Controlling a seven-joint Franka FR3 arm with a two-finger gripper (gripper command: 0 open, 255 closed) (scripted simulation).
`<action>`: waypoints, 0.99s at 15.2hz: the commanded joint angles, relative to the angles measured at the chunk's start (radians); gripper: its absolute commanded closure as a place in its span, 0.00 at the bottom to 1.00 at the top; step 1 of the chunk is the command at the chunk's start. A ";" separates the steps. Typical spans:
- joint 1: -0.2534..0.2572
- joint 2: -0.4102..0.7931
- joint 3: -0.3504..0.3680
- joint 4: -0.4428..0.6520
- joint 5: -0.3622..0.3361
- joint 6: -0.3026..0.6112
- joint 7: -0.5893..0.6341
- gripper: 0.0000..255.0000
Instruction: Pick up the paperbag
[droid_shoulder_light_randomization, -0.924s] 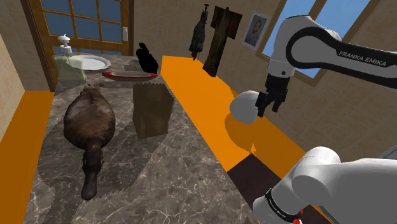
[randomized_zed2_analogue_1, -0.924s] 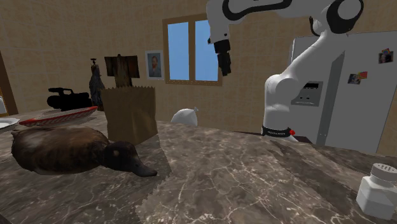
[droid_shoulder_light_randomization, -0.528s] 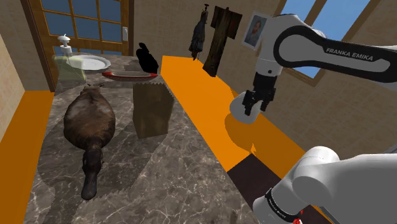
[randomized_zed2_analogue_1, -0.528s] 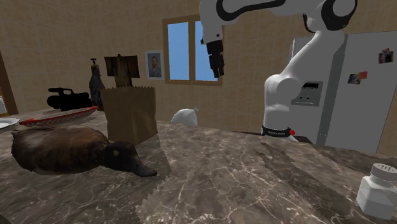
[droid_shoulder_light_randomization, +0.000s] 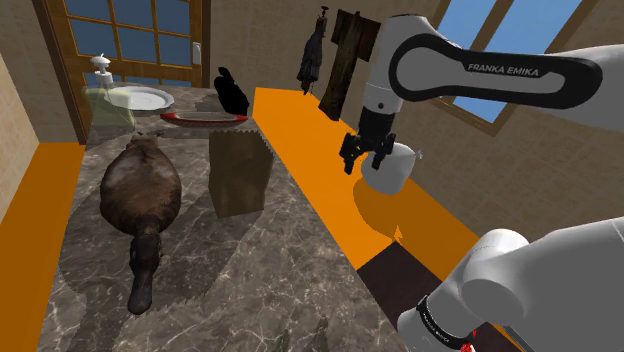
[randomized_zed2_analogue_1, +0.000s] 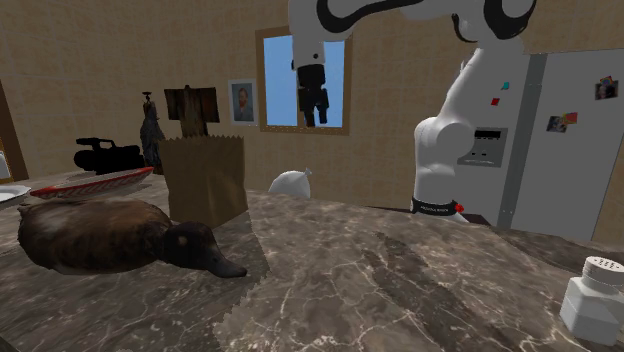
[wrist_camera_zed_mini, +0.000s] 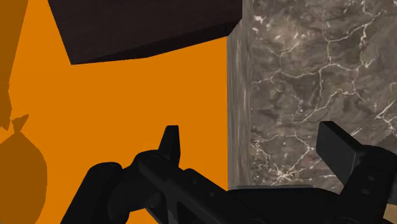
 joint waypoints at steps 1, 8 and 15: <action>0.010 0.056 0.025 0.031 0.018 0.043 0.037 0.00; 0.034 0.259 0.093 0.197 0.041 0.143 0.148 0.00; 0.059 0.476 0.148 0.419 0.016 0.201 0.261 0.00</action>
